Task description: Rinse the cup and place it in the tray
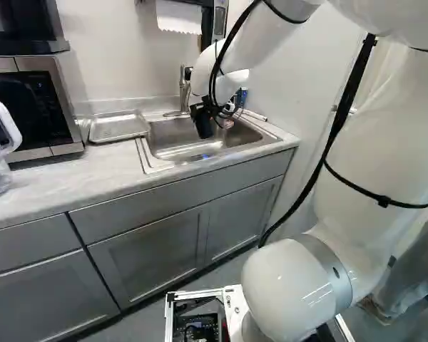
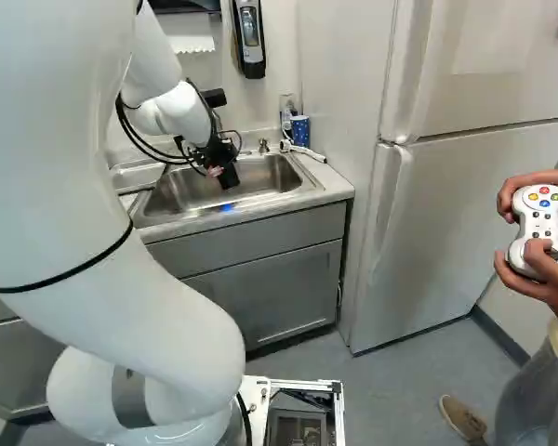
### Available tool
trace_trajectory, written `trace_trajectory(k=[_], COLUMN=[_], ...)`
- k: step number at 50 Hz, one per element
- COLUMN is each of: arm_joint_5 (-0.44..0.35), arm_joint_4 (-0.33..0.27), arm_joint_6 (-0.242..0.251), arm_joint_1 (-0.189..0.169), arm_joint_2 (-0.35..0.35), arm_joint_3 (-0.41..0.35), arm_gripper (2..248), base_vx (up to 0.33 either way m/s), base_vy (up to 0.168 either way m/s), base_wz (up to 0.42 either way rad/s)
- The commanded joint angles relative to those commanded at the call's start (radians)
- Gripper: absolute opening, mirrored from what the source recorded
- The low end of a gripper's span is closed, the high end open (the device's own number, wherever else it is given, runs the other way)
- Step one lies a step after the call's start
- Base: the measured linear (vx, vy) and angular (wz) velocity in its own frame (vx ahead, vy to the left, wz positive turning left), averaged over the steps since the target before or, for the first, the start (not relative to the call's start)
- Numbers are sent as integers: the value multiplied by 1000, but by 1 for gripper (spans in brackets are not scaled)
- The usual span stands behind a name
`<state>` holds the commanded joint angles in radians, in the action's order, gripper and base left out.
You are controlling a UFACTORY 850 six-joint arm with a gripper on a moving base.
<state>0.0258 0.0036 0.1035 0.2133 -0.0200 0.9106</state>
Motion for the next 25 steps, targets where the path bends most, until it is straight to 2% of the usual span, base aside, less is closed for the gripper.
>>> trace_trajectory(k=[15, 25], arm_joint_5=[0, 0], arm_joint_4=[0, 0], arm_joint_6=[-156, -156], arm_joint_1=[18, 18], arm_joint_2=[11, 11], arm_joint_3=[-11, -11], arm_gripper=[121, 121], base_vx=[0, 0], base_vy=[0, 0], base_wz=[0, 0])
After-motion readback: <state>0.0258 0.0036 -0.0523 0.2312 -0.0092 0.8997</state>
